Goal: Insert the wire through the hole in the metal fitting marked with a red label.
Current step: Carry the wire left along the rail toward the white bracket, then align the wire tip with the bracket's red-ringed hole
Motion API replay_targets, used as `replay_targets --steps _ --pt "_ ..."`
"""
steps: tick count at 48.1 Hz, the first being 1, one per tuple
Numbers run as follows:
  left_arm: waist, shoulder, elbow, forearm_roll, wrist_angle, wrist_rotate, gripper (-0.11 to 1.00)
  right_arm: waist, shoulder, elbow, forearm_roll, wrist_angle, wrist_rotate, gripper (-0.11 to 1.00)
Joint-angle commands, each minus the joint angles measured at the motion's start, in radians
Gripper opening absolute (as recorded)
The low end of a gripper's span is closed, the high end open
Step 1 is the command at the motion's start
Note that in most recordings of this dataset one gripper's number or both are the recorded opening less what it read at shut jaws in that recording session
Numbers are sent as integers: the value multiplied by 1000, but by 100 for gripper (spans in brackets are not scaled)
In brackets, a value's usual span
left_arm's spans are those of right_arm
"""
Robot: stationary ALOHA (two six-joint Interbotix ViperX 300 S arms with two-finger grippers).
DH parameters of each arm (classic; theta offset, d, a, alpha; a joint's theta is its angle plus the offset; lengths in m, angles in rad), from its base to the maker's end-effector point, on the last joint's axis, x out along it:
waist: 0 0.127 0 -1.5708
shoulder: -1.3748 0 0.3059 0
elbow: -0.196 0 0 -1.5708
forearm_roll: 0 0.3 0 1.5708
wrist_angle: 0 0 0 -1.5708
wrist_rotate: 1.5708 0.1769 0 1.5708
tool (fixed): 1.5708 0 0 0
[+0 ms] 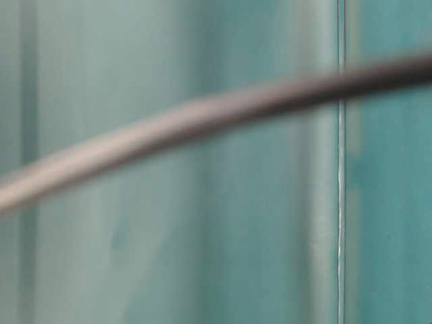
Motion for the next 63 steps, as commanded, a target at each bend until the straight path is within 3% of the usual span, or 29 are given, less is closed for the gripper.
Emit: replay_targets --steps 1,12,63 --pt "-3 -8 -9 -2 -11 0 87 6 -11 -5 -6 -11 3 -1" --pt "-3 -8 -8 0 -11 5 83 6 -11 -5 -20 -12 2 -1" --pt "-25 -3 -25 3 -2 2 83 6 41 -34 -26 -66 -8 -1"
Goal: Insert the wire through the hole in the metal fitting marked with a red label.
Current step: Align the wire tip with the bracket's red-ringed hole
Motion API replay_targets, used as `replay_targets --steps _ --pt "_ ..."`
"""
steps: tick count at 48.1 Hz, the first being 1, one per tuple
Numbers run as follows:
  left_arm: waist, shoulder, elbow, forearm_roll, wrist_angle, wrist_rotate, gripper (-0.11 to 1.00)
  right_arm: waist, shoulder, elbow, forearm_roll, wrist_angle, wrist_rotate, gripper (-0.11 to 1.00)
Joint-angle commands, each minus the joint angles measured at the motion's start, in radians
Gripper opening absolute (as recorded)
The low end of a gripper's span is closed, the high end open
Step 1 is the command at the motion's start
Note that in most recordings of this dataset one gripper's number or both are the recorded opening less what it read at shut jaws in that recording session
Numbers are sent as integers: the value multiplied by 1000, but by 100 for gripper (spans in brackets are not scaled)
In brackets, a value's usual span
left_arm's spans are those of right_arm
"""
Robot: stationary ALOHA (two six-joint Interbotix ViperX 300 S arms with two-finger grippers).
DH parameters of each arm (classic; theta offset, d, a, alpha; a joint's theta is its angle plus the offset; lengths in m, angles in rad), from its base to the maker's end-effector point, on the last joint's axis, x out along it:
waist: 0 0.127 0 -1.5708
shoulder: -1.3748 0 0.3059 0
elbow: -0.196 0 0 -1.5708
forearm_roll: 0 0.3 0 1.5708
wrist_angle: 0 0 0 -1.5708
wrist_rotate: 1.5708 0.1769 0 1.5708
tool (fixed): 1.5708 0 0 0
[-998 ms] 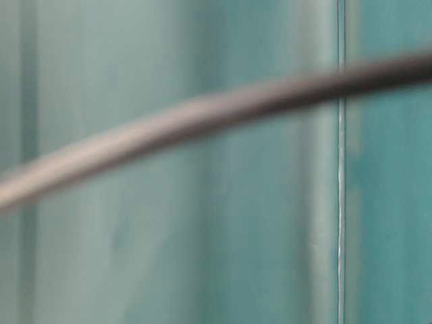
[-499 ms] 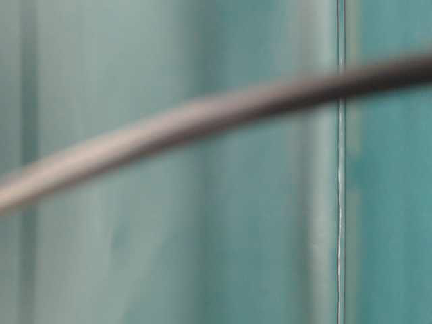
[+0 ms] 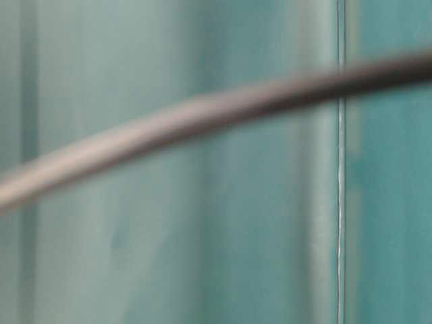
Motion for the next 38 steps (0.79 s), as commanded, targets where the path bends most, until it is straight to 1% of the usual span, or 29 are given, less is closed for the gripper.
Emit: replay_targets --steps 1,38 --pt "-3 -9 -9 2 -3 0 83 6 -3 -20 -5 -12 -2 -1" --pt "-9 3 -25 3 9 0 83 -3 14 -44 -5 -18 -3 -1"
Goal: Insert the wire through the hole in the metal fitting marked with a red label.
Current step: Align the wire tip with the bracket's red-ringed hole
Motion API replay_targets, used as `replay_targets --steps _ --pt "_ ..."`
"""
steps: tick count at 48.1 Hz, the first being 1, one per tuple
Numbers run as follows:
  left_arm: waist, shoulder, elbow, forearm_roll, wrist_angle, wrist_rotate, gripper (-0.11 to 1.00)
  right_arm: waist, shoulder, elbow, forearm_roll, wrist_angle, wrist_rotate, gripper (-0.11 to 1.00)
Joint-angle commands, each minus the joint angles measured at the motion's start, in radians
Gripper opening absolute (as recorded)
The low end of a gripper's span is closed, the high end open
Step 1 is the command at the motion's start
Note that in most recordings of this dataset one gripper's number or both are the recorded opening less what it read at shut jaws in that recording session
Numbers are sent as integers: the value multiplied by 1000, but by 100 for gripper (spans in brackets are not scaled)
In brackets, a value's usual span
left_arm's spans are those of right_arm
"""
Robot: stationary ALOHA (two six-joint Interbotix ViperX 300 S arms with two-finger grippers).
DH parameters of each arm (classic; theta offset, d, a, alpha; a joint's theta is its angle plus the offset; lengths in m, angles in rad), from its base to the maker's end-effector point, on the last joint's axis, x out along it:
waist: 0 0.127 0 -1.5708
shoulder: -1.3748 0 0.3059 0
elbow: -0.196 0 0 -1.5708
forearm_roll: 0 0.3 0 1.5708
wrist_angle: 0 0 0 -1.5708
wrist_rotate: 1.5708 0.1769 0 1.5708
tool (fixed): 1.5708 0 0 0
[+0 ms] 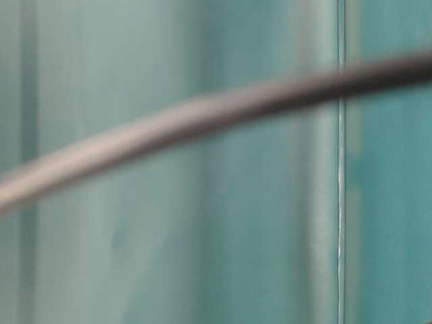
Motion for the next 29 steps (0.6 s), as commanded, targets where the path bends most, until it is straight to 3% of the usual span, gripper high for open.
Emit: replay_targets --steps 1,14,29 --pt "-9 9 -18 2 -2 -2 83 -3 -6 -17 -5 -9 -2 -1" --pt "-12 97 -71 2 -2 -5 83 -8 -3 -20 -5 -9 -2 -1" --pt "-12 89 -67 2 -2 -5 83 -17 -3 -23 -15 -9 -5 -1"
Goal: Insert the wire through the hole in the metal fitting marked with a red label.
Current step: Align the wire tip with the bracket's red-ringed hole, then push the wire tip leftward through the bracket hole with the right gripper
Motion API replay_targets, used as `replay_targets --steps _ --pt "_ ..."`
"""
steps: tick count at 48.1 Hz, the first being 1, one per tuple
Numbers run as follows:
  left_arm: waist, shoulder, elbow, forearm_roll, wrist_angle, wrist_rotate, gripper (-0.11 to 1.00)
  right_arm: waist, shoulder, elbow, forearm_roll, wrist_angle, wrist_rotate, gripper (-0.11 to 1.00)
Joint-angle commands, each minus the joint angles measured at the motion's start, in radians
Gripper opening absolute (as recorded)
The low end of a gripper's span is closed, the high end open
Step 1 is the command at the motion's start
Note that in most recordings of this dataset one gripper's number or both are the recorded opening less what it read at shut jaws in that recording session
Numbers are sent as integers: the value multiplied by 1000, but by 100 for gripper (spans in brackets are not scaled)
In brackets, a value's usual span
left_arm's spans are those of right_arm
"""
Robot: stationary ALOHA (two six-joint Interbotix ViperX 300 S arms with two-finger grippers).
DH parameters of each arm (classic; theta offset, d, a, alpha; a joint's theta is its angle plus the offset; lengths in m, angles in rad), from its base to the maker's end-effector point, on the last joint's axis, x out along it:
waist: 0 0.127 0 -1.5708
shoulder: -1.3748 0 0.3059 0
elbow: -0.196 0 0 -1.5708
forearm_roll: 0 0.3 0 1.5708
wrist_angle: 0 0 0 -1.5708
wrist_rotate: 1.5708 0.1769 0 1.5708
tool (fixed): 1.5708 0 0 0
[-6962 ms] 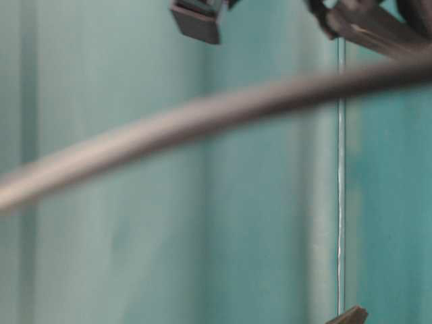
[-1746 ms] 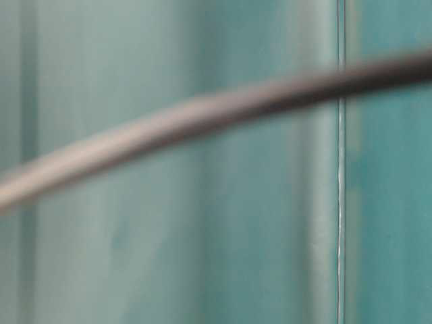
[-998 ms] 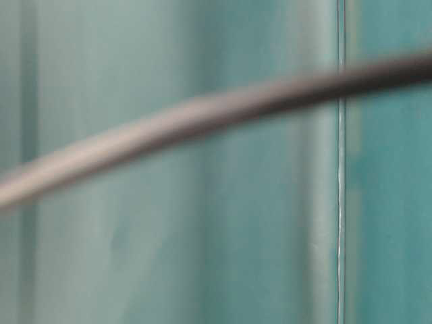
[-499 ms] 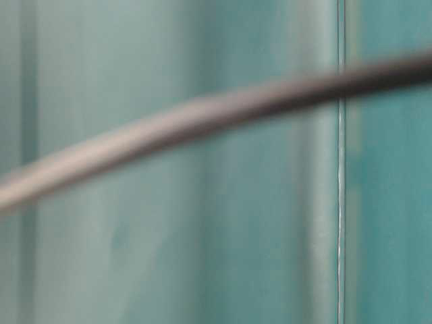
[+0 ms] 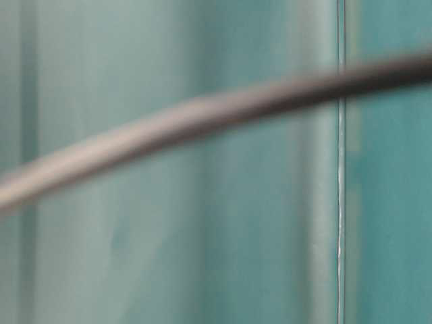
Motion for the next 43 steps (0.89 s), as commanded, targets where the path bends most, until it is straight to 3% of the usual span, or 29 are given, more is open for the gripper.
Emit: replay_targets --steps 1,12,43 --pt "-6 -18 -8 3 -5 2 83 -6 -11 -14 -12 -9 -2 -1" --pt "-5 -20 -11 3 -5 2 83 -20 0 -26 -37 -3 -2 -1" --pt "-5 -60 -2 3 0 2 83 -28 18 -41 -38 3 -2 -1"
